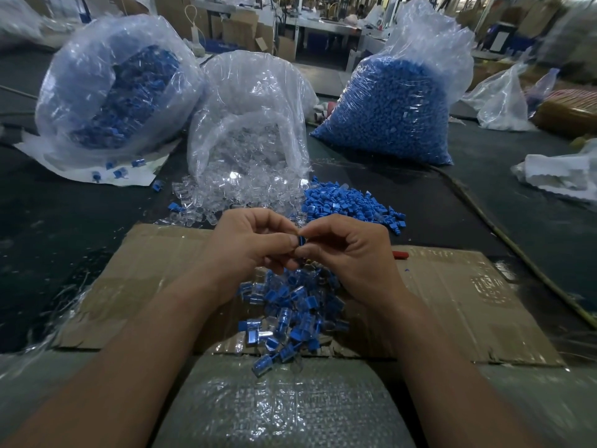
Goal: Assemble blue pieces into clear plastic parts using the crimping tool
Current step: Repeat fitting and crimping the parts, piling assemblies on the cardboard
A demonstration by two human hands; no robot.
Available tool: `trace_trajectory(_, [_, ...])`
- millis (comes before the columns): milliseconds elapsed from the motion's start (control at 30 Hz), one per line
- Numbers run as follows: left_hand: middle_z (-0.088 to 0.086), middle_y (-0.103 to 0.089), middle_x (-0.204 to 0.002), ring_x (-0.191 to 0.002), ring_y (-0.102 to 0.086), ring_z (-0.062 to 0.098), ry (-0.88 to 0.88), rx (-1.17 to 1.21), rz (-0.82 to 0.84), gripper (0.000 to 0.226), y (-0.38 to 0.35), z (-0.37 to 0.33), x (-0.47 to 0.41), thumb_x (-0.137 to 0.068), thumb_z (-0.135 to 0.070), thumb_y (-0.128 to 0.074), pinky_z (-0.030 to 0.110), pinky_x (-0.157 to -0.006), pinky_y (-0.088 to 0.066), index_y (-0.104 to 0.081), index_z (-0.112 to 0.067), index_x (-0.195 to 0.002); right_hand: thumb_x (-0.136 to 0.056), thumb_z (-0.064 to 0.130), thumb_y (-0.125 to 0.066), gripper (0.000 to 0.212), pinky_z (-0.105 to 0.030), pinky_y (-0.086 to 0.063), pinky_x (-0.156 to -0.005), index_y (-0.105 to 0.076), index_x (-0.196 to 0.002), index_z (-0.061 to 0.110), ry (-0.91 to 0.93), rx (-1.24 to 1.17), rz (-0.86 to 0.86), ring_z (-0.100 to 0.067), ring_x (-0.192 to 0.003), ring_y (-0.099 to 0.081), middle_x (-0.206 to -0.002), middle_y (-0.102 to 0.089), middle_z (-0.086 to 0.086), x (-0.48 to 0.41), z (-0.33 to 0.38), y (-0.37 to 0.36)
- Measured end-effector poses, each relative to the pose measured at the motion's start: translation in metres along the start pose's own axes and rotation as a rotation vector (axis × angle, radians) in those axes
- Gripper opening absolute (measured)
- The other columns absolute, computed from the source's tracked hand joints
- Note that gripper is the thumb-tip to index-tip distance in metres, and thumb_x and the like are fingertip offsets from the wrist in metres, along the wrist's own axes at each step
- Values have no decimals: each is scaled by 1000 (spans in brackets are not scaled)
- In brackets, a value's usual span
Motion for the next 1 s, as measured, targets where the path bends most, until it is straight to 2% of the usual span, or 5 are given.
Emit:
trace_trajectory(133, [11,-68,-60,-49,-64,17,1,22,4,13,-1,-1,0,-62,-9,-68,19,-44,-49,-63,-7,-73,-71,-2,-71,34,-12,-50,-70,-64,-88,27,-12,-27,22,-1,-77,-64,-81,-65,12,0,-1,0])
trace_trajectory(367, [12,-66,-58,-48,-63,19,10,56,27,18,1,0,0,-78,12,-54,20,-43,-49,-63,-3,-74,-69,1,-73,33,-9,-48,-67,-64,-91,24,1,1,-6,2,-75,-63,-80,-64,15,0,-1,2])
trace_trajectory(667, [13,-66,-59,-49,-64,19,9,76,43,25,0,0,0,-79,13,-52,20,-43,-49,-65,-6,-70,-69,2,-73,31,-7,-47,-67,-65,-91,22,3,20,-14,5,-74,-62,-79,-63,16,1,-1,3])
trace_trajectory(833, [12,-69,-63,-52,-65,19,5,73,57,4,-1,1,1,-63,-10,-70,20,-46,-50,-70,-14,-65,-69,3,-74,34,-9,-48,-70,-65,-96,20,31,71,-24,4,-77,-63,-81,-63,18,0,-2,3])
trace_trajectory(1000, [12,-69,-65,-54,-66,18,8,31,50,11,0,3,-1,-61,-11,-69,20,-48,-50,-67,-10,-71,-69,2,-75,36,-11,-49,-72,-64,-98,19,74,159,-24,3,-78,-63,-83,-61,19,-1,-2,4])
Point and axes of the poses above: each hand's wrist, its own x-axis away from the middle knuckle, its own y-axis out of the back of the hand, z = x × y, the point moved 7 cm from there along -x, towards the middle knuckle
